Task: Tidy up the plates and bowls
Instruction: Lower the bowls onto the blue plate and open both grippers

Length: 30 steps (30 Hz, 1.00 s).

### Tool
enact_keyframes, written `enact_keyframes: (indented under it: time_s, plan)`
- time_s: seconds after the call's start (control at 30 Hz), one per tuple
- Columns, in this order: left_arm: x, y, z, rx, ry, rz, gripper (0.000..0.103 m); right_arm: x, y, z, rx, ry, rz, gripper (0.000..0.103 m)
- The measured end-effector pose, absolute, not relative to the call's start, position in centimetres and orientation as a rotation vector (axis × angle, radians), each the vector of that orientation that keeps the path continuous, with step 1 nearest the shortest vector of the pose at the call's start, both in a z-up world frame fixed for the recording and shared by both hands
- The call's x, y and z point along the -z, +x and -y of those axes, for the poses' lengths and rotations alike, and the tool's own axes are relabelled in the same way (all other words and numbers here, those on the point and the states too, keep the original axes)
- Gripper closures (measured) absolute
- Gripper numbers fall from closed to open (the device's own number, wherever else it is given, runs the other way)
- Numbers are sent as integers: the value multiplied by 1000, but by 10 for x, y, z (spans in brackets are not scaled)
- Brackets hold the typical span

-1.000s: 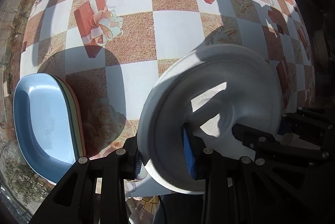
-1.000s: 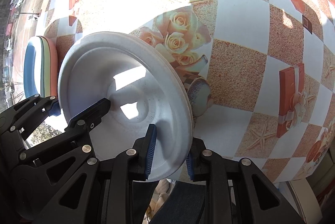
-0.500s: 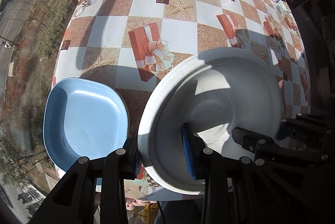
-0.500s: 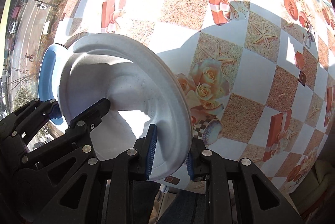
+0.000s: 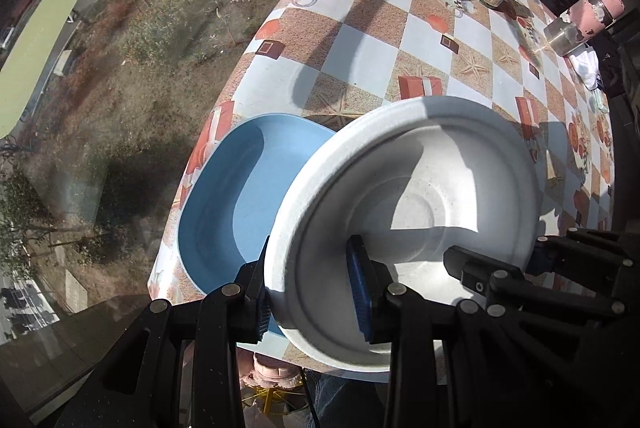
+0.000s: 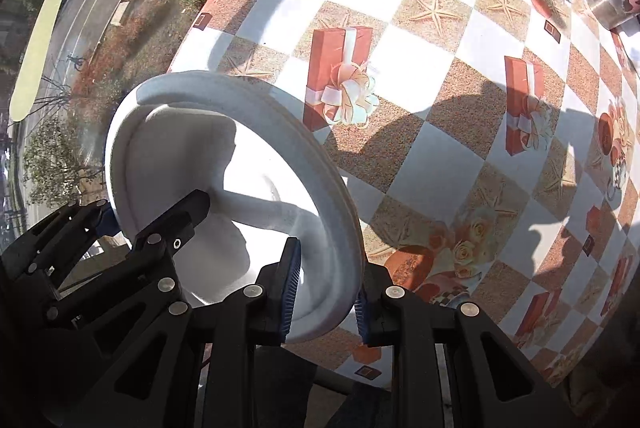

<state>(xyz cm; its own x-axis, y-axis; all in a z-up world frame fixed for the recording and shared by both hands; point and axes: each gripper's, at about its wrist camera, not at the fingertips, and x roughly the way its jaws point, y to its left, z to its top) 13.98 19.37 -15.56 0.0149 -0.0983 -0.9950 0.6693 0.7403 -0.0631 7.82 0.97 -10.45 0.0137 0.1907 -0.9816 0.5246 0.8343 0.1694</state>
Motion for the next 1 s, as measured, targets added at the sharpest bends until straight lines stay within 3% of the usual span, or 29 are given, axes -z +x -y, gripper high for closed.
enact_keyframes:
  time_s: [0.53,0.83,0.93,1.0]
  plan:
    - [187,180,-235,482,398,-1510,68,140,130,-32,168,505,-1589,76]
    - [187,179,-231,494,435,-1486,62,136,133,-37,188,492,-1606,74]
    - [182,177,-230,496,468,-1475,55,130,128,-30,181,494,-1599,74]
    - [177,174,-231,451,517,-1427,28,124,129,-26,184,489,-1589,74]
